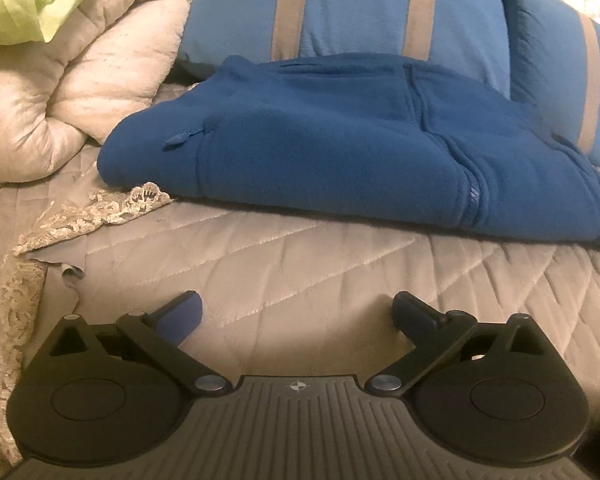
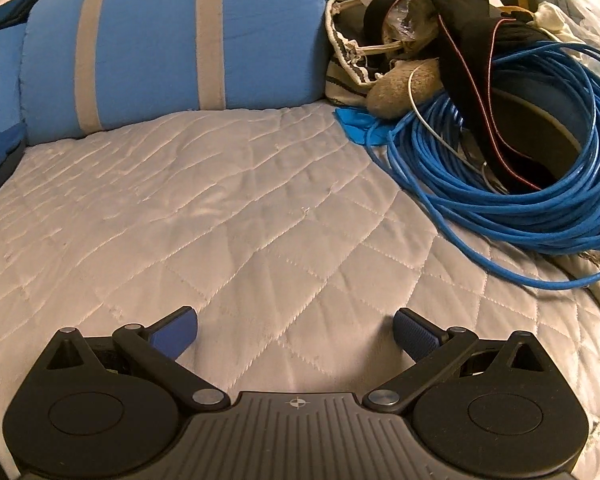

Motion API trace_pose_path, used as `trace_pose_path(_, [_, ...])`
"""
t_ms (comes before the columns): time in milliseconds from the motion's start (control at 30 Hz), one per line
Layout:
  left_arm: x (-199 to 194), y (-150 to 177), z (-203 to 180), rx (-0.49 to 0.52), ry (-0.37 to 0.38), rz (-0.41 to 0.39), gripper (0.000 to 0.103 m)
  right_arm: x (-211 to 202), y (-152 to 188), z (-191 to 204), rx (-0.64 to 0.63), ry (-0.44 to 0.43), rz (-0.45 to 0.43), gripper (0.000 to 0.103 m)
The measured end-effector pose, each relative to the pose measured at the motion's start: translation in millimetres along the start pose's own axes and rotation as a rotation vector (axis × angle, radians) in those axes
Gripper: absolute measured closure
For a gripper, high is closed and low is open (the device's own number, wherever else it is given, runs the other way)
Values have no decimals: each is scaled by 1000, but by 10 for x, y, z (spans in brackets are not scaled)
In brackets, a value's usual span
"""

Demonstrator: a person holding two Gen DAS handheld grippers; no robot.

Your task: Fold large clothes

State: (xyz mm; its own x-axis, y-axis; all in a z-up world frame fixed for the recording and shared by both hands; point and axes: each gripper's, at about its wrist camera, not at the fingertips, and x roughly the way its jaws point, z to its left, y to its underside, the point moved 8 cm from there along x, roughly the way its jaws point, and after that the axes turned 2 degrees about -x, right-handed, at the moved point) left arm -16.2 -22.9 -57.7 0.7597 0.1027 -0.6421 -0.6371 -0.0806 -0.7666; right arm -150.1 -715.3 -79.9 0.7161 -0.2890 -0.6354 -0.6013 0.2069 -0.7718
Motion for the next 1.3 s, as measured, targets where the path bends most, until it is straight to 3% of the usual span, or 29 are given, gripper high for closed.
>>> trace_pose_path(500, [300,-227,21,39,20,61,0,415,-337,-101,58,39,18,0])
trace_pose_path(800, [557,-392,10,8,7,86,0,655,-519,-118,46,8,52,0])
trace_pose_path(1033, [639,-394,5,4,-8,-20,0,762,-546,-146,42,-18,8,0])
trace_pose_path(1300, [613,-410,-4,2,-7,-46,0,741,-537,-153,50,-2,-36,0])
